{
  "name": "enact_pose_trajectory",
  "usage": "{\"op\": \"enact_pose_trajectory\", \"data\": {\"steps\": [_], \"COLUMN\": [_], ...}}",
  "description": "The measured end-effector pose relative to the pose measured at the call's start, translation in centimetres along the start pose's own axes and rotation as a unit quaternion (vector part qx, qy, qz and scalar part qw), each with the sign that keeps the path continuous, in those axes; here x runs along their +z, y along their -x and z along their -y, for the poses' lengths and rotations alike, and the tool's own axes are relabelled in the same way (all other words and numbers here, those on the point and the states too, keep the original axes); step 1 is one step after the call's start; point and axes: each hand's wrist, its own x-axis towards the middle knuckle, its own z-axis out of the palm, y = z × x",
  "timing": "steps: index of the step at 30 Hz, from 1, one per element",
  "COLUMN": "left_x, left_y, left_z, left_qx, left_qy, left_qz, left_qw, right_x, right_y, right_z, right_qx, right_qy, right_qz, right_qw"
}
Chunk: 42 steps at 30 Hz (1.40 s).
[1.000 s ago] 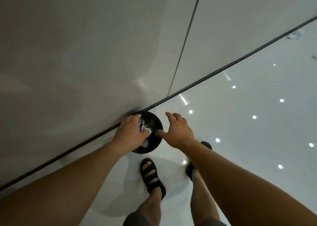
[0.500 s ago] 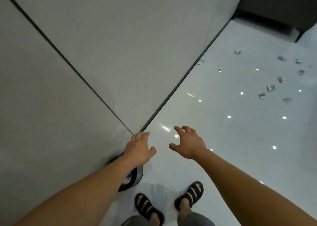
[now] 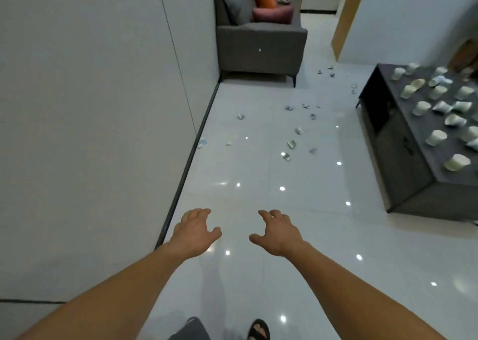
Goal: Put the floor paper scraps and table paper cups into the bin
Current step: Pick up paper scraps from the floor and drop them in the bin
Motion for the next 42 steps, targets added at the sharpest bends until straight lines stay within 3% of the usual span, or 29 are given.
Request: {"op": "enact_pose_trajectory", "data": {"steps": [11,16,26,38,42], "left_x": [-3.9,-7.3,-9.0,-10.6,-10.6], "left_y": [-14.8,-23.2,-35.6,-51.7,-55.9], "left_z": [-6.9,-11.2,-19.8,-35.0,-37.5], "left_qx": [0.06,0.115,0.149,0.118,0.1], "left_qy": [0.017,0.01,-0.033,-0.039,-0.025], "left_qz": [0.055,0.044,0.1,0.09,0.125], "left_qw": [0.997,0.992,0.983,0.988,0.987], "right_x": [-8.4,-13.8,-18.9,-32.1,-35.5], "right_y": [-8.3,-13.0,-22.1,-37.9,-42.4], "right_z": [-4.2,-5.7,-11.7,-25.4,-27.8], "right_qx": [0.086,0.135,0.171,0.159,0.162], "right_qy": [0.004,-0.005,-0.047,-0.047,-0.032], "right_qz": [-0.02,-0.058,-0.032,-0.03,-0.004], "right_qw": [0.996,0.989,0.984,0.986,0.986]}}
